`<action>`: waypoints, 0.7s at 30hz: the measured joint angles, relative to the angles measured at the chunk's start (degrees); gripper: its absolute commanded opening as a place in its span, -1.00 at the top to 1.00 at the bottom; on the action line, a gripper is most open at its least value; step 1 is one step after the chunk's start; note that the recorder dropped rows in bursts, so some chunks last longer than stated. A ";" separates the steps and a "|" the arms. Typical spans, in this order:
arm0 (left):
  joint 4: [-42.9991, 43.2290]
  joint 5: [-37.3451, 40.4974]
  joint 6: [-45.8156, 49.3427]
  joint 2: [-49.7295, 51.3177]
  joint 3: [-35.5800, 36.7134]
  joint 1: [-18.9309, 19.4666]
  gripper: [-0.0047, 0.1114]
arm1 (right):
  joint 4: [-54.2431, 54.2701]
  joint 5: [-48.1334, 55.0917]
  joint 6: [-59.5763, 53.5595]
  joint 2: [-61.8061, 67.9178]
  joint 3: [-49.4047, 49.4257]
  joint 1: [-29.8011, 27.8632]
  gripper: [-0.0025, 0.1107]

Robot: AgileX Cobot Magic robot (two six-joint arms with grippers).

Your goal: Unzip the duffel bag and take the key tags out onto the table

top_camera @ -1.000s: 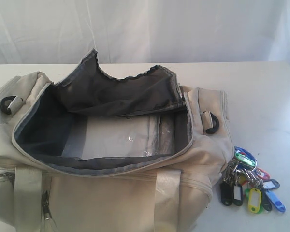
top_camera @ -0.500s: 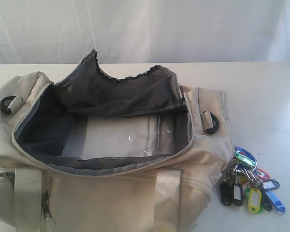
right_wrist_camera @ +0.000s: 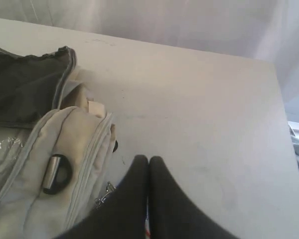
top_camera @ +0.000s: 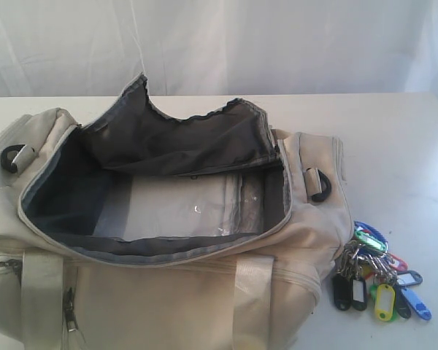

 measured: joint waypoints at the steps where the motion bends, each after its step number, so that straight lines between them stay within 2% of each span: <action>1: 0.00 0.00 0.00 0.00 0.00 0.00 0.92 | 0.00 0.00 0.00 -1.59 0.00 -0.12 0.96; 9: 0.00 0.00 0.00 0.00 0.00 0.00 0.92 | 0.00 -0.37 0.00 -21.69 0.00 -1.78 0.96; 15: 0.00 0.00 0.00 0.00 0.00 0.00 0.92 | 0.00 -2.73 0.00 -30.35 1.62 -1.78 0.96; 18: 0.00 0.00 0.00 0.00 0.00 0.00 0.92 | 0.00 -9.71 0.00 -33.20 9.34 -1.78 0.96; 21: 0.00 0.00 0.00 0.00 0.00 0.00 0.92 | -1.67 -15.46 0.88 -36.80 24.16 -1.78 0.96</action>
